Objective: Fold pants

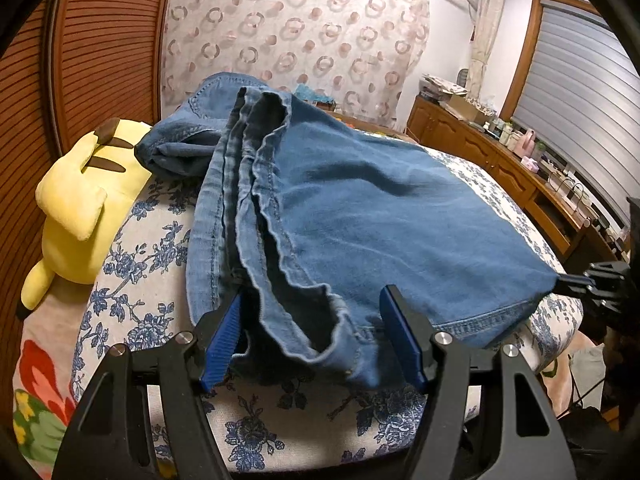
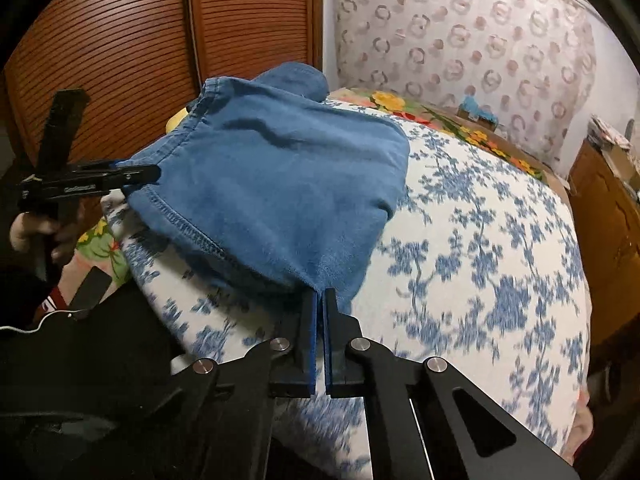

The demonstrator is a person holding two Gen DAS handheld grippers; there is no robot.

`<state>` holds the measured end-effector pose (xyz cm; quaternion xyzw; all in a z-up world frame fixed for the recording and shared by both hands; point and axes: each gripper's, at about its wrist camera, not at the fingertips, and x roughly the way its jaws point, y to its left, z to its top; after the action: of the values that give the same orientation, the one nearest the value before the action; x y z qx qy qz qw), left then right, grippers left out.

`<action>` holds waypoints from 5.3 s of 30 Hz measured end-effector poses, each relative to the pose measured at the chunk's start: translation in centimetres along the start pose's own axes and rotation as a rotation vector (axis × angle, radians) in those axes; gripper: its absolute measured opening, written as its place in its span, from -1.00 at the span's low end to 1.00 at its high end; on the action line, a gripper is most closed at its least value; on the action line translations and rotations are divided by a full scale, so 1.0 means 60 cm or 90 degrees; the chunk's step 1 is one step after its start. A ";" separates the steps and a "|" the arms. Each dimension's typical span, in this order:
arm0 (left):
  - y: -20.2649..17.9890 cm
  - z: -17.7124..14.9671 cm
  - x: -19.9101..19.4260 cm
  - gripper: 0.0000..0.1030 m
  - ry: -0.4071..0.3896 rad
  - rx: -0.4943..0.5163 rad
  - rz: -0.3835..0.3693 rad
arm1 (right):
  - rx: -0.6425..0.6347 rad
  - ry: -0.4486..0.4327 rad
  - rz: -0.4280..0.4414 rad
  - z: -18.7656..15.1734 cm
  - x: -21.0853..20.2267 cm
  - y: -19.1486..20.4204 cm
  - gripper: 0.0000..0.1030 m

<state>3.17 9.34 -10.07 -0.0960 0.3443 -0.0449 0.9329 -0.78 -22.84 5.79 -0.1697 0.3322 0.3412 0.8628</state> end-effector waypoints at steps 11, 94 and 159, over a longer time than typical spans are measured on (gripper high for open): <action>0.015 -0.008 0.007 0.33 0.004 0.006 0.032 | 0.053 -0.015 0.027 -0.014 -0.023 -0.016 -0.96; -0.076 0.038 0.022 0.34 -0.023 0.059 -0.052 | -0.001 -0.025 0.017 0.195 0.084 -0.075 -0.88; -0.125 -0.008 0.075 -0.81 0.050 -0.011 -0.206 | 0.146 0.008 0.156 0.213 0.356 -0.188 -0.58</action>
<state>6.15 1.26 -11.73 -0.1562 0.3610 -0.1953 0.8984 24.64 -14.04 1.05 -0.0302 0.3927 0.4028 0.8262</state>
